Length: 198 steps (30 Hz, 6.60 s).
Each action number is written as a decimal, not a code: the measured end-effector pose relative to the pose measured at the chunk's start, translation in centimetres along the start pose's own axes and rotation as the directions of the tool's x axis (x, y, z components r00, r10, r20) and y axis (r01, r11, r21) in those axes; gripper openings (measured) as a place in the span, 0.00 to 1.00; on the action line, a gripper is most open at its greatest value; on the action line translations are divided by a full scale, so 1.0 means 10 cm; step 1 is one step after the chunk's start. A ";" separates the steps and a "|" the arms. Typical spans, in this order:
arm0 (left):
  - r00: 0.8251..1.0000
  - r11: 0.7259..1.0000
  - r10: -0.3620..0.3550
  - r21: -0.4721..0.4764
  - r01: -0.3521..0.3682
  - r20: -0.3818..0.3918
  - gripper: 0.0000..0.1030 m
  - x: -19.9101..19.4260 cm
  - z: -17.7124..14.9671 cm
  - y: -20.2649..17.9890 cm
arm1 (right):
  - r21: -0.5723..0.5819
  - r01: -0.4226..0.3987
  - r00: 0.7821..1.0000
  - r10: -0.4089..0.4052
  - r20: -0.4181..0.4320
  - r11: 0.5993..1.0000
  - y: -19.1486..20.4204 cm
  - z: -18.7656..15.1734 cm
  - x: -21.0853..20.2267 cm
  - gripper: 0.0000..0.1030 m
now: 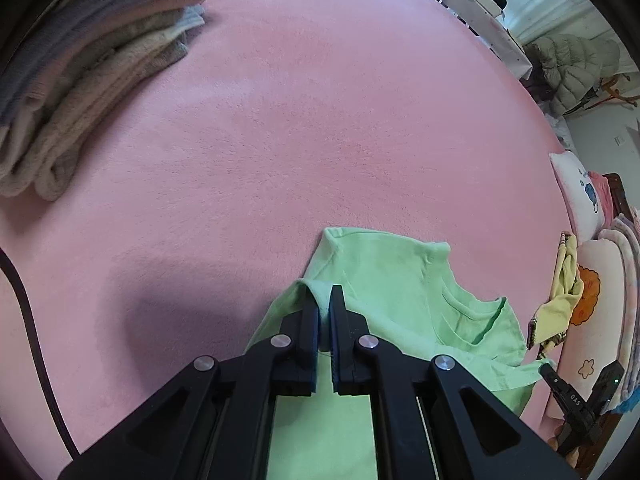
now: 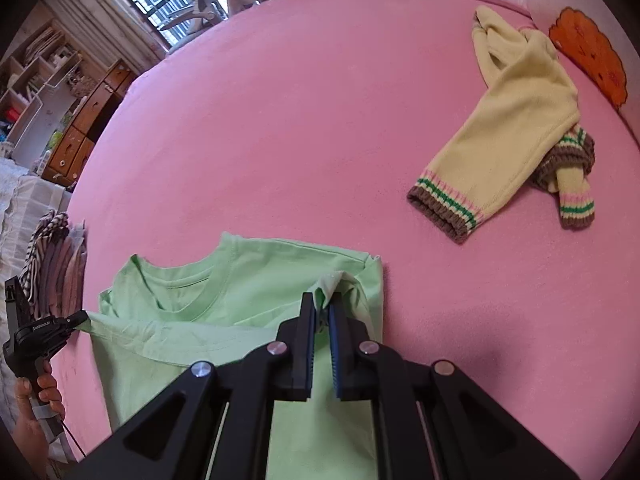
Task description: Fold small clothes
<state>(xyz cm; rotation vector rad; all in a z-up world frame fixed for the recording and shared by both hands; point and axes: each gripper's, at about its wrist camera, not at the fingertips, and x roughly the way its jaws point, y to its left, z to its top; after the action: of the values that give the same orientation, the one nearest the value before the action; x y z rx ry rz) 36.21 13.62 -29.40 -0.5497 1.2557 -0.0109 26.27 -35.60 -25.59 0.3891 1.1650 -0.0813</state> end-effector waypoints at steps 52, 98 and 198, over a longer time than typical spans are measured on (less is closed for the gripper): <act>0.988 0.637 -0.024 0.759 0.132 -0.151 0.26 0.63 -0.94 -1.43 | -0.482 -0.138 0.986 0.075 -0.148 0.865 1.14 -0.52 0.59 0.20; 0.989 0.828 0.147 0.545 -0.131 0.016 0.26 -0.17 -1.42 0.20 | -0.309 0.045 0.993 -0.076 -0.088 0.950 -0.58 -1.70 -0.35 0.20; 0.991 0.879 0.122 0.456 -0.136 0.061 0.23 0.05 -1.87 0.23 | -0.345 0.189 0.981 -0.189 0.035 0.919 0.07 -1.89 -0.08 0.00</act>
<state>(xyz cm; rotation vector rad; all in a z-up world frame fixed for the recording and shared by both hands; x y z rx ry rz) 18.87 8.18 -34.52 -0.0520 1.2053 -0.1845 9.54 -28.69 -31.04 -0.0375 1.1874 -0.0429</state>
